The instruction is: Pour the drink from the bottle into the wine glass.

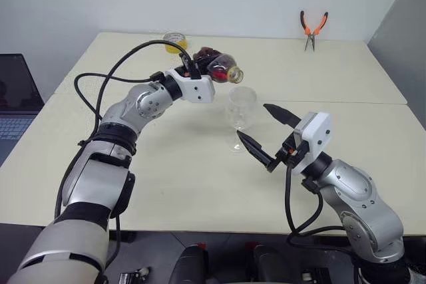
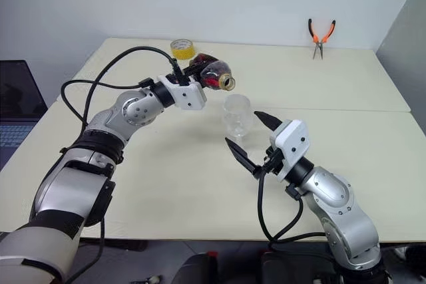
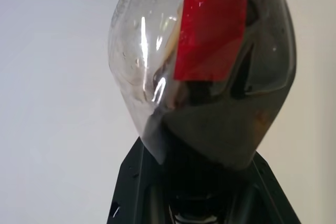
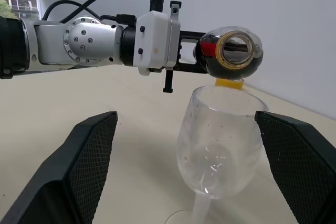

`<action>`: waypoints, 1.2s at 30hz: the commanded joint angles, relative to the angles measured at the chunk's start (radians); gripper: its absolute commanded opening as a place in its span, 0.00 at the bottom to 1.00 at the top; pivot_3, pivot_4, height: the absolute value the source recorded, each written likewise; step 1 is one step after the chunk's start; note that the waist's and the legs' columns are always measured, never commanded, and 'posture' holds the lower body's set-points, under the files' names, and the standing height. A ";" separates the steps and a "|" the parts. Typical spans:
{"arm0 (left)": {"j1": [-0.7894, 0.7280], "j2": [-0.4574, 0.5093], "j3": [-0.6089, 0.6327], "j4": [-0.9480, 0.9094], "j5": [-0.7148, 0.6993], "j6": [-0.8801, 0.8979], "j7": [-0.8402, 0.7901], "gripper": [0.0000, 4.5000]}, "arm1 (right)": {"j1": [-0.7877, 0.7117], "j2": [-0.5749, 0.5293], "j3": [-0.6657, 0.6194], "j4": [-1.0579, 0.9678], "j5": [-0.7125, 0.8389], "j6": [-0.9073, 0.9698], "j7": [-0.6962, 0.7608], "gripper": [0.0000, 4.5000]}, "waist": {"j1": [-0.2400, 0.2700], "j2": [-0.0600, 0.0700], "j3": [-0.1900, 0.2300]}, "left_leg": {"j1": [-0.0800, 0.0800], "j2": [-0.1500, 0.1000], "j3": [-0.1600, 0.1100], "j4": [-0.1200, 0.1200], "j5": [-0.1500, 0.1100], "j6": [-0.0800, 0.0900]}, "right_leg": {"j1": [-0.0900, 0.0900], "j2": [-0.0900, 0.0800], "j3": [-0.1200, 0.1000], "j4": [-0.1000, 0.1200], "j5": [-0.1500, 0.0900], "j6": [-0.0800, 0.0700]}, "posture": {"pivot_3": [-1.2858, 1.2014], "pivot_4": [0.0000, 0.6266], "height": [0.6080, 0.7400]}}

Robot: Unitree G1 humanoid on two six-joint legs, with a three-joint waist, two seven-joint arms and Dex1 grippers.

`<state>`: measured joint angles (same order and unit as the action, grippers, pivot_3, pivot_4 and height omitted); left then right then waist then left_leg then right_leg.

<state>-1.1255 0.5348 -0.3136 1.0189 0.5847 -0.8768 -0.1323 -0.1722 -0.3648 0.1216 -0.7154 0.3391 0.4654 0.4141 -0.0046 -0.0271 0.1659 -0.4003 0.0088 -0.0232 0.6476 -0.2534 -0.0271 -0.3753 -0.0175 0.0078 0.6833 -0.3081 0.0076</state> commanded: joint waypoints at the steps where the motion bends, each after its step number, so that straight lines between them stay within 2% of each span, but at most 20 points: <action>1: -0.052 0.025 -0.007 -0.023 0.027 -0.026 0.066 0.14 | -0.008 0.010 0.005 -0.017 0.005 -0.024 0.005 1.00 | 0.000 0.000 0.000 | 0.000 0.000 0.000 0.000 0.000 0.000 | 0.000 0.000 0.000 0.000 0.000 0.000 | 0.52 0.24 1.00; 36: -0.087 0.070 -0.068 -0.006 0.142 -0.029 0.215 0.14 | -0.009 0.013 0.015 -0.014 0.004 -0.022 0.008 1.00 | 0.000 0.000 0.000 | 0.000 0.000 0.000 0.000 0.001 -0.001 | -0.001 0.000 0.000 0.001 0.000 0.000 | 0.52 0.24 1.00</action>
<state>-1.1650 0.5873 -0.3880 1.0267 0.7333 -0.9021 0.0552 -0.1755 -0.3554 0.1407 -0.7115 0.3372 0.4655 0.4148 -0.0048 -0.0271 0.1659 -0.4003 0.0087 -0.0228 0.6478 -0.2529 -0.0280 -0.3759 -0.0176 0.0080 0.6842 -0.3081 0.0076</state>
